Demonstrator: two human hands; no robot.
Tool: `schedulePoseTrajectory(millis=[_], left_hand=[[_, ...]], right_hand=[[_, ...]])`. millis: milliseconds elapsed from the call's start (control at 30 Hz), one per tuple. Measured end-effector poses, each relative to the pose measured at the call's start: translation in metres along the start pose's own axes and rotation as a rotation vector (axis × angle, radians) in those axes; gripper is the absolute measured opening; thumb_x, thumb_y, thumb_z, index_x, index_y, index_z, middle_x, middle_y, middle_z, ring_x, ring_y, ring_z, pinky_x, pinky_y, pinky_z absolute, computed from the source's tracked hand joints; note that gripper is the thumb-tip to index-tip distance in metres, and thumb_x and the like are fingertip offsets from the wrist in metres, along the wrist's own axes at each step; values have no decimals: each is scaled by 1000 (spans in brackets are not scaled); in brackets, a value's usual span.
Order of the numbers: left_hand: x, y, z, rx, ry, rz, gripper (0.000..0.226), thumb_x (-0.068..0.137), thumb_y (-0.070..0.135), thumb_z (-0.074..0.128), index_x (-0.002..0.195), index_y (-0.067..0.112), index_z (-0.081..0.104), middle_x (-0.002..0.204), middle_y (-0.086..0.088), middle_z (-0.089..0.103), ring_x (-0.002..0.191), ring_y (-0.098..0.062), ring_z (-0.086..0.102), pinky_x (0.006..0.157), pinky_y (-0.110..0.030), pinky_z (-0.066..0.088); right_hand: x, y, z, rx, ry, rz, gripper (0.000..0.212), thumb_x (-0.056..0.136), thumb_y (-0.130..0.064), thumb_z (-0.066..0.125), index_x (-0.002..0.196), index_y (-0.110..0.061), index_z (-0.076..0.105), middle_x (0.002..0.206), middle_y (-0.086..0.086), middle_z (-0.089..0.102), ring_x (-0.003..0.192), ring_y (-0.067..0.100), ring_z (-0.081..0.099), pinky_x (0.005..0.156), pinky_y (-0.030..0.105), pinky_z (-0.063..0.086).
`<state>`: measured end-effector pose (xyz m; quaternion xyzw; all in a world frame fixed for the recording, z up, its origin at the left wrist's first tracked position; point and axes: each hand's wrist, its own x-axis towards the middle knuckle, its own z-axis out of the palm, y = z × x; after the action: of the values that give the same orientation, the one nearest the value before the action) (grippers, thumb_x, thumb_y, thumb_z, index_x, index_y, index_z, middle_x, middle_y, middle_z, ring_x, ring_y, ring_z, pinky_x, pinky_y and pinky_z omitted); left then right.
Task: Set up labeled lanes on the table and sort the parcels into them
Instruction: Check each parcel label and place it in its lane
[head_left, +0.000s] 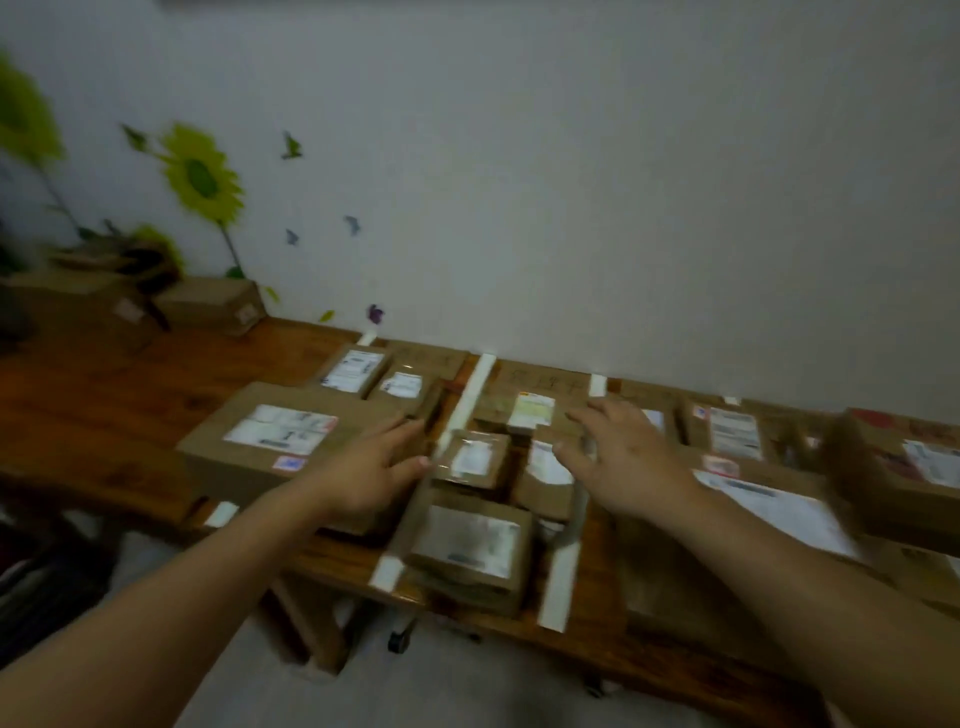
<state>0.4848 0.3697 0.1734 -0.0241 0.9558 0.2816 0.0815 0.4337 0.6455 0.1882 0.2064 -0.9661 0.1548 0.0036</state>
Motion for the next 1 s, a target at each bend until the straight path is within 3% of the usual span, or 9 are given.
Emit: schedulePoseTrajectory(millis=[67,167,300,467,767,1000], left_hand=[[-15,-50,-39,34,42,-65,60,96,41,45,149,27,21,159,3,9,146,-19,8,117,-37,12],[-41,-119,-96,48,124,-154,62,95,40,48,149,23,24,159,-2,13,146,-18,9,116,-31,11],[-70,-198,-164,-8,173,-270,63,94,45,47,149,30,21,159,1,10,146,-20,4,117,-41,12],[-68,-280,-219,-66,237,-358,63,94,45,48,149,31,20,159,0,9,147,-20,4,116,-39,12],[38,-383,-305,-158,242,-442,64,95,40,47,151,26,18,159,-2,8,146,-23,8,116,-40,16],[141,-451,-365,-99,199,-459,65,95,40,48,151,23,19,159,-4,12,145,-24,12,114,-38,18]], right_hand=[[29,-55,18,6,-19,-49,76,83,-70,26,141,-24,42,148,1,37,136,20,30,112,36,26],[71,-134,42,47,-82,-93,58,93,-57,39,142,-25,41,148,1,38,136,21,32,110,34,27],[120,-229,63,91,-147,-161,56,95,-54,40,142,-25,41,150,1,37,136,21,33,109,35,28],[191,-311,95,107,-165,-263,58,94,-58,38,142,-26,41,147,1,40,132,21,39,104,37,35],[364,-396,150,247,-222,-252,61,94,-58,40,142,-20,41,148,4,40,133,22,39,105,33,33],[468,-450,178,248,-286,-212,60,95,-56,39,145,-22,36,148,6,38,133,25,39,106,35,35]])
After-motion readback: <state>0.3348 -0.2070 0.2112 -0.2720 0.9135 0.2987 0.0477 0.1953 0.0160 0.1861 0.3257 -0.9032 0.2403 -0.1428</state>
